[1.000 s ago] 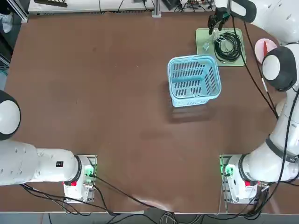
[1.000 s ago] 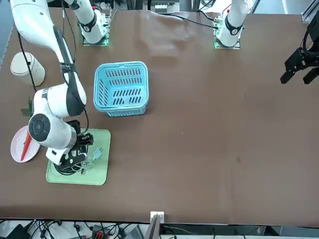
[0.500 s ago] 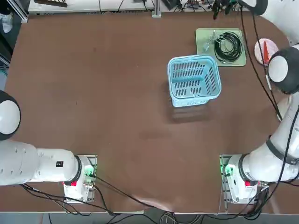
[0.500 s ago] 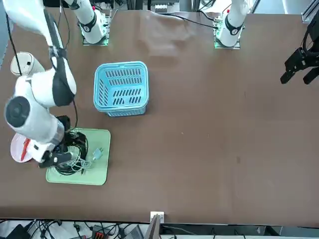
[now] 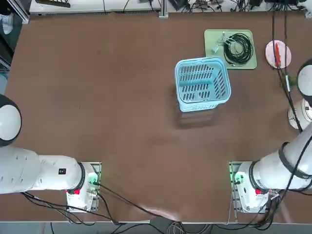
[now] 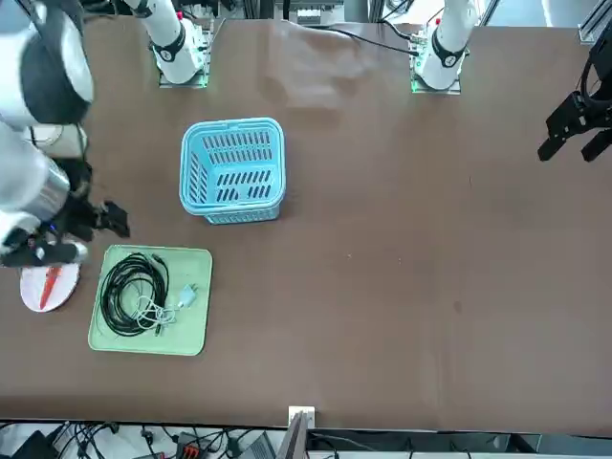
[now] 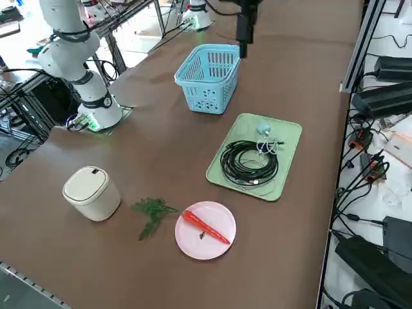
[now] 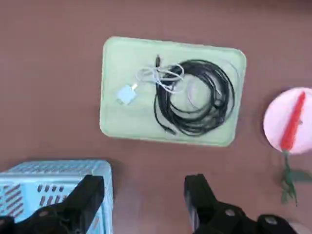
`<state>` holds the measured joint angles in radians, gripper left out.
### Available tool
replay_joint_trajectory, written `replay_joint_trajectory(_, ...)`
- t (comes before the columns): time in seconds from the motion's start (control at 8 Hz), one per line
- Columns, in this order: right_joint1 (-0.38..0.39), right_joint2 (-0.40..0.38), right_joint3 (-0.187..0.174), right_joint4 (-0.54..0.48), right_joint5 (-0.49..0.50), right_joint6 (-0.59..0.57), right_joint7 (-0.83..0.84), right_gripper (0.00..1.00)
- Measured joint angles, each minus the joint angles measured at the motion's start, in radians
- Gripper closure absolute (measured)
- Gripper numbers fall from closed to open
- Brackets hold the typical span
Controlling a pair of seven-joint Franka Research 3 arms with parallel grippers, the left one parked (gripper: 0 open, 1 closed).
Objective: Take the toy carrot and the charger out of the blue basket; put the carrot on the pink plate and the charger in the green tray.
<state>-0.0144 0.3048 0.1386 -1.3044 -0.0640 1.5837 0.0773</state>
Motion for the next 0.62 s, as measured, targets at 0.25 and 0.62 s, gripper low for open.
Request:
replay_joint_trajectory(0.25,-0.039,-0.116,0.0,-0.126,0.028,-0.001,0.007,0.0)
replay_joint_trajectory(0.62,-0.048,-0.195,0.0,-0.287,0.041,0.088,0.036,0.0)
